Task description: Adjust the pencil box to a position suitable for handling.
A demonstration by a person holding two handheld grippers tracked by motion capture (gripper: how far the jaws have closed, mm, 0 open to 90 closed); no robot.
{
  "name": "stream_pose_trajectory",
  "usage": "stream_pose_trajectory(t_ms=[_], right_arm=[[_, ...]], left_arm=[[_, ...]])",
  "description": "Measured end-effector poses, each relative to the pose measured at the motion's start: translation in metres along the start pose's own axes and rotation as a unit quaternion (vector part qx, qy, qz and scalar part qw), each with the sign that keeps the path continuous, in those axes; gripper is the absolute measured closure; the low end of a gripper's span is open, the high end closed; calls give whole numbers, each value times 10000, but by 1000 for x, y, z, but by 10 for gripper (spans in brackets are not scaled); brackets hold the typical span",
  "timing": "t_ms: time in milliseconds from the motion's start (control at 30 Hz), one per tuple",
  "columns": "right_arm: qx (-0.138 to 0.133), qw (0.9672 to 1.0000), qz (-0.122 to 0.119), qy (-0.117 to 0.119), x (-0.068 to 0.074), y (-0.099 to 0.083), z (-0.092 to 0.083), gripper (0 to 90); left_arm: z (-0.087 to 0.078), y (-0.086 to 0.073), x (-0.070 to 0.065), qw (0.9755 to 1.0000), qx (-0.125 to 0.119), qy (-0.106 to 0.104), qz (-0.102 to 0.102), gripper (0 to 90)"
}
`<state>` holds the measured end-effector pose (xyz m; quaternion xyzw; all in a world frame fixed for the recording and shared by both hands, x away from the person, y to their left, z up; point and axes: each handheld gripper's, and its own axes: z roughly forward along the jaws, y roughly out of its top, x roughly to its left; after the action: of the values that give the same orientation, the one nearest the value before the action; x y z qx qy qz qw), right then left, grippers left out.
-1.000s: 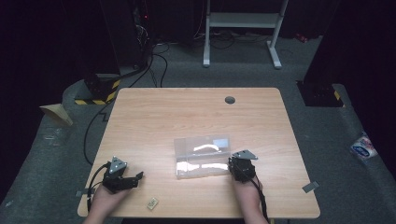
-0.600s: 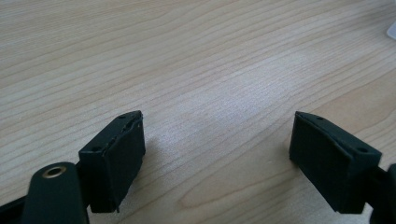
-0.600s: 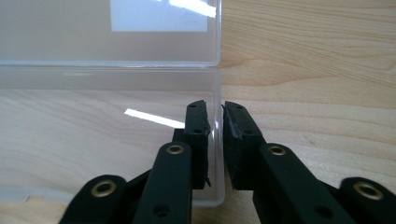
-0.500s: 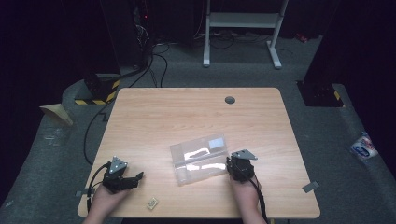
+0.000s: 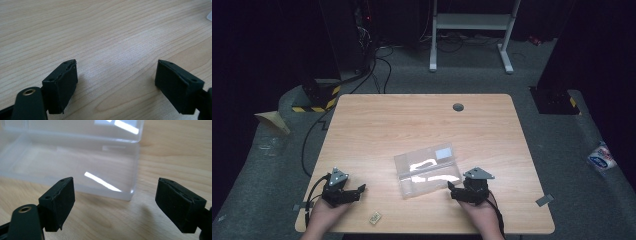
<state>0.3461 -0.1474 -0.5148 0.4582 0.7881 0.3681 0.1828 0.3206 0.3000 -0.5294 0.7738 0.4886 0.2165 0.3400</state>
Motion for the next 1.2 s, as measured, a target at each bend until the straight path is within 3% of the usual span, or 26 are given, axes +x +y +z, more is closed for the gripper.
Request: stream_pose_trajectory(t_ms=[33, 100, 233, 433, 633, 900, 1200], right_arm=[[136, 9997, -204, 88, 1, 0, 7, 151], [229, 9992, -325, 67, 2, 2, 11, 145], [367, 9983, -348, 276, 3, 8, 18, 150], [408, 9979, -453, 231, 11, 6, 19, 171], [383, 9988, -262, 146, 23, 2, 15, 210], [364, 9984, -5, -423, 47, 2, 18, 232], [365, 9984, 63, -432, 62, 7, 24, 232]], left_arm=[[0, 0, 0, 10000, -1, 1, -1, 185], [0, 0, 0, 10000, 0, 0, -1, 185], [0, 0, 0, 10000, -1, -2, -1, 185], [0, 0, 0, 10000, -6, -4, -6, 185], [0, 0, 0, 10000, -12, -16, 0, 185], [0, 0, 0, 10000, -13, -26, 3, 185], [0, 0, 0, 10000, -17, -36, 17, 185]])
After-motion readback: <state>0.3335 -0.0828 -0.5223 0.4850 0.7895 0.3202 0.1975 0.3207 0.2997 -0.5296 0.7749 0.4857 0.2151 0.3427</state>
